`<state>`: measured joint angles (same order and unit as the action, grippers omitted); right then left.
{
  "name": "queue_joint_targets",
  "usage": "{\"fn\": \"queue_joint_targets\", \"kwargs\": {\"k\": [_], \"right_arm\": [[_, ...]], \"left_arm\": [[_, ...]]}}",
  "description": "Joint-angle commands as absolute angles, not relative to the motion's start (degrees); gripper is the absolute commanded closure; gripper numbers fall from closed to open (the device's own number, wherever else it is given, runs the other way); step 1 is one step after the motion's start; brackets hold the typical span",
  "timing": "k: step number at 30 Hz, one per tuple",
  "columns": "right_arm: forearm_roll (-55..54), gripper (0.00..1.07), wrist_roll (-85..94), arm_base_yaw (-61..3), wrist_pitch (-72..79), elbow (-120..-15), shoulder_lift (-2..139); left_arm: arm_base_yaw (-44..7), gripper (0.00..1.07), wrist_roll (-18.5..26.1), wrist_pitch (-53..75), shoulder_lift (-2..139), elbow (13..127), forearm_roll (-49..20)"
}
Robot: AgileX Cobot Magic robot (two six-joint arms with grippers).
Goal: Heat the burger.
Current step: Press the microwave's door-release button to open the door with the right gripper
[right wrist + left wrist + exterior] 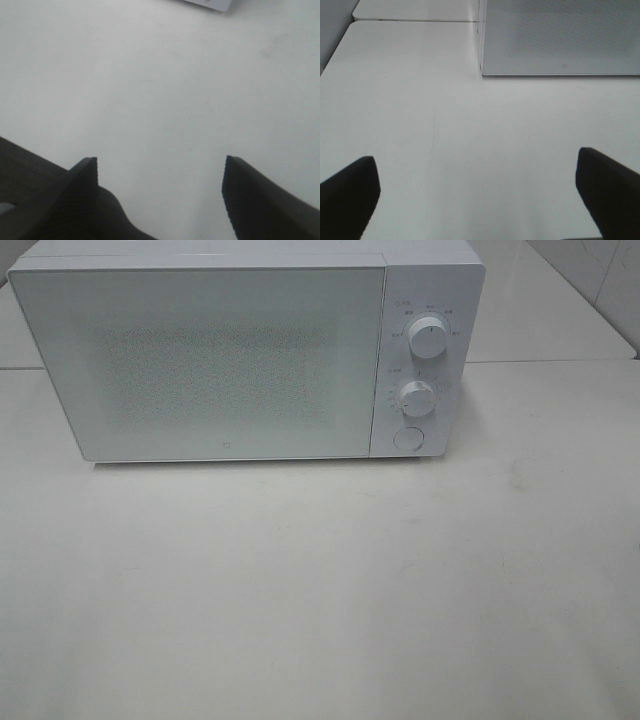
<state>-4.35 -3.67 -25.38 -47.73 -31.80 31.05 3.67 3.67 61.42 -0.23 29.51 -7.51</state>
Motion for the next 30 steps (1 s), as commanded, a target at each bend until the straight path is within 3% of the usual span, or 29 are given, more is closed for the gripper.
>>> {"fn": "queue_joint_targets", "kwargs": {"k": [1, 7, 12, 30], "right_arm": [[-3.95, 0.37, -2.69, -20.74, -50.02, -31.91, 26.01], [-2.92, 0.36, -2.58, -15.76, -53.34, -31.91, 18.16], [2.12, 0.29, -2.18, -10.60, -56.38, -31.91, 10.71], [3.90, 0.33, -2.18, -9.34, -56.95, -28.53, -2.06]], "left_arm": [[3.78, 0.07, 3.38, 61.54, -1.20, 29.56, -7.73], [3.78, 0.07, 3.38, 61.54, -1.20, 29.56, -7.73], [3.78, 0.07, 3.38, 61.54, -1.20, 29.56, -7.73], [3.78, 0.07, 3.38, 61.54, -1.15, 29.56, -7.73]]}}
